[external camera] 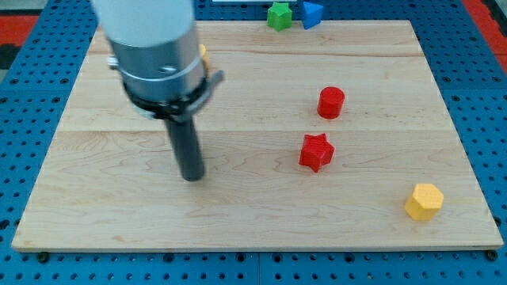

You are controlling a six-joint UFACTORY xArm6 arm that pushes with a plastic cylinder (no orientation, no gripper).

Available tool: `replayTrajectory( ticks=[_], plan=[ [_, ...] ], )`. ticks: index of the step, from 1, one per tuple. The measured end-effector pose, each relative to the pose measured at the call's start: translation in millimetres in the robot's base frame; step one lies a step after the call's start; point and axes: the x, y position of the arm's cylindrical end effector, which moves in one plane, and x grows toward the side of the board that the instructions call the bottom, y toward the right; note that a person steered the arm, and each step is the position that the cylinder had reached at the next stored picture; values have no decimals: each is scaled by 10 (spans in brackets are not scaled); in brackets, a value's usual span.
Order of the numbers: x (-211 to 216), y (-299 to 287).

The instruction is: Move the red star towards the red circle

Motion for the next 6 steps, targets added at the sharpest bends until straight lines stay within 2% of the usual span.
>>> replayTrajectory(
  ticks=[2,3,4,6],
  plan=[
    [507,875],
    [382,904],
    [-120,1255],
    [-442,2288]
  ],
)
